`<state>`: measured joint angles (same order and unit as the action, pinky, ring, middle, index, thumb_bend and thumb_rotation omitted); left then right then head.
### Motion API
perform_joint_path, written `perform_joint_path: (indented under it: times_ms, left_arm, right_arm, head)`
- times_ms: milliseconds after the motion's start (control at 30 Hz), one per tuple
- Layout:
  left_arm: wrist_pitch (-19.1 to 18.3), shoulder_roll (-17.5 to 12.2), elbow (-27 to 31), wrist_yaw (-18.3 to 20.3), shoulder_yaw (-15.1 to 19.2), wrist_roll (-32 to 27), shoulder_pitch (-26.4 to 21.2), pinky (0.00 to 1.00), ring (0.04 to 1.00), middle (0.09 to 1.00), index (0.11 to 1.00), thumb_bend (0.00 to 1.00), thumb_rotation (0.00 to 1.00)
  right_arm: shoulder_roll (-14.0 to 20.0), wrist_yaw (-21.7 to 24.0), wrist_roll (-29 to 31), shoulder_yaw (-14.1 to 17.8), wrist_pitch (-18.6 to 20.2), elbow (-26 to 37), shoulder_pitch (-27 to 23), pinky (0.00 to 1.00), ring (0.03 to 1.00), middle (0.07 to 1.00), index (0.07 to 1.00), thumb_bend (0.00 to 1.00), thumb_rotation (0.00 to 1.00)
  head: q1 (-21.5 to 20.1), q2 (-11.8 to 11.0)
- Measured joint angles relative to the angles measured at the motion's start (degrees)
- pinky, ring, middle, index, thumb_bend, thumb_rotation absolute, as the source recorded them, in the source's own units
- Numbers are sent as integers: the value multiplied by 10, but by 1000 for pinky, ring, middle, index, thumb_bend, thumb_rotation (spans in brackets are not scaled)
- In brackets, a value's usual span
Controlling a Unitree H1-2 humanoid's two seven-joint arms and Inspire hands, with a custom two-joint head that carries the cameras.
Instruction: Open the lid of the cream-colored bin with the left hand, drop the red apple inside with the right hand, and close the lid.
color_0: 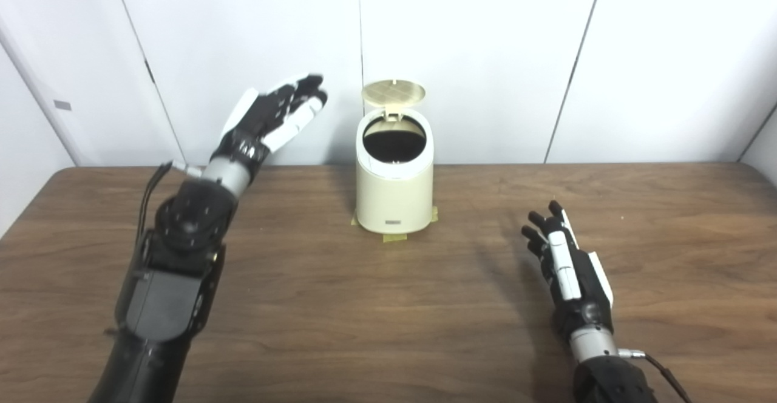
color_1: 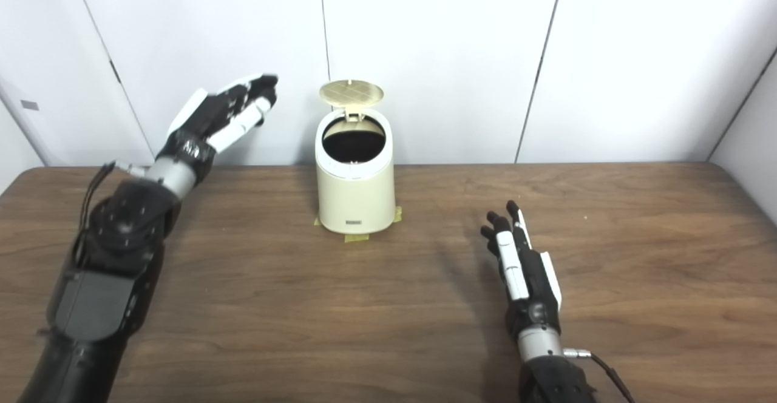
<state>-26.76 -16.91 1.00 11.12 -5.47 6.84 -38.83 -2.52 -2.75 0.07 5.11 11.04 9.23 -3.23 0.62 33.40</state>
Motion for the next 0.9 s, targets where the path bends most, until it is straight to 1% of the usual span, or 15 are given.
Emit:
perform_joint_path:
  times_ms: [100,167,267,367,467,567,733,767,833,900]
  left_arm:
    - [4,-2,-27,4,-6,6,-25,813,886,901,884,471,709]
    - [5,-4,-46,6,-14,16,-41,811,886,901,878,475,714]
    - [8,-4,-70,8,-20,23,-57,820,887,900,867,487,723]
    - [19,-5,-94,12,-29,30,-74,815,880,891,865,501,754]
    - [24,-6,-112,15,-40,41,-89,800,861,886,866,508,758]
    - [29,-6,-127,22,-49,49,-103,792,850,875,855,499,766]
    - [35,-4,-134,30,-69,67,-113,800,849,859,839,489,758]
    - [35,-5,-137,32,-74,71,-115,796,852,859,833,496,774]
    - [34,-5,-142,37,-93,90,-120,841,881,870,827,498,797]
    - [33,-5,-144,45,-104,101,-124,890,899,873,819,498,805]
  right_arm:
    - [0,-1,-5,-6,-3,0,5,850,885,901,993,461,889]
    - [1,0,-5,-11,-6,0,10,840,887,903,993,458,884]
    - [2,0,-5,-15,-10,-1,14,850,883,895,983,468,877]
    - [7,1,-6,-18,-10,-1,14,865,883,891,979,471,873]
    - [11,1,-7,-20,-10,-1,15,878,883,887,978,484,875]
    - [12,1,-7,-21,-11,-4,14,885,881,886,978,494,871]
    - [12,0,-7,-22,-13,-15,15,891,876,882,977,503,876]
    - [12,0,-7,-22,-13,-15,15,889,874,879,976,510,877]
    - [12,0,-7,-22,-13,-15,14,879,868,874,973,525,879]
    - [12,0,-8,-23,-13,-15,14,877,866,871,972,525,887]
  head:
    - [1,-1]
    - [1,-1]
    - [2,-2]
    - [2,-2]
    - [2,-2]
    - [4,-4]
    - [4,-5]
    - [4,-5]
    - [4,-6]
    - [4,-6]
